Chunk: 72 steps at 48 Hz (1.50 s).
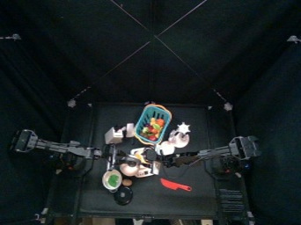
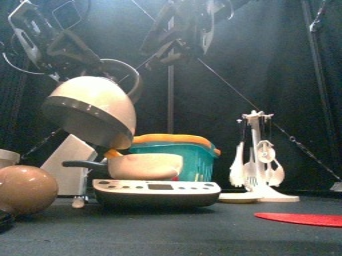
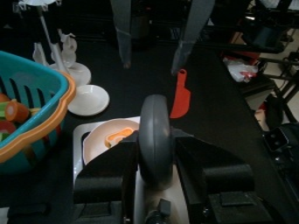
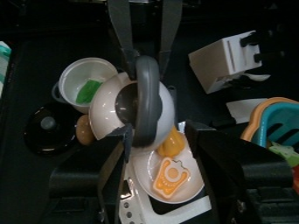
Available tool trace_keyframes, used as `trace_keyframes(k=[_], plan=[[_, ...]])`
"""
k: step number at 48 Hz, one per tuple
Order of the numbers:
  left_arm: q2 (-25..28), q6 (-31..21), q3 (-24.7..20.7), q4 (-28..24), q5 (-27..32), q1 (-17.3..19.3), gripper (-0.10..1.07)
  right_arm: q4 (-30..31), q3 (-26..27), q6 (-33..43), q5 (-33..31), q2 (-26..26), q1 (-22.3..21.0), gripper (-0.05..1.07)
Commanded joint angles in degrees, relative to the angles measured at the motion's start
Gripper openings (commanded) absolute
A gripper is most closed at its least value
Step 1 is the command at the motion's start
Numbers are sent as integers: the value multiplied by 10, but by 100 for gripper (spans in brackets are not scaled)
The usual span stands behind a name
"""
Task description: Place kettle left of stove
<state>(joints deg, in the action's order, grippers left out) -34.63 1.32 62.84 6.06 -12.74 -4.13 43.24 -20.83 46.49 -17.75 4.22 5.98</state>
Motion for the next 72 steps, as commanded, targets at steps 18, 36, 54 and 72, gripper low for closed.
trace_keyframes(k=[18, 36, 54, 72], plan=[[-132, -1, 19, 1, 140, 18, 58, -21, -46, 3, 4, 63, 0, 86], [-162, -1, 56, 19, 243, 61, 58, -22, -70, 3, 4, 71, 0, 86], [-163, 1, 76, -4, 243, 132, 58, -29, -78, 3, 4, 69, -4, 86], [-165, -1, 104, -8, 259, 164, 58, -36, -78, 3, 4, 65, -4, 86]])
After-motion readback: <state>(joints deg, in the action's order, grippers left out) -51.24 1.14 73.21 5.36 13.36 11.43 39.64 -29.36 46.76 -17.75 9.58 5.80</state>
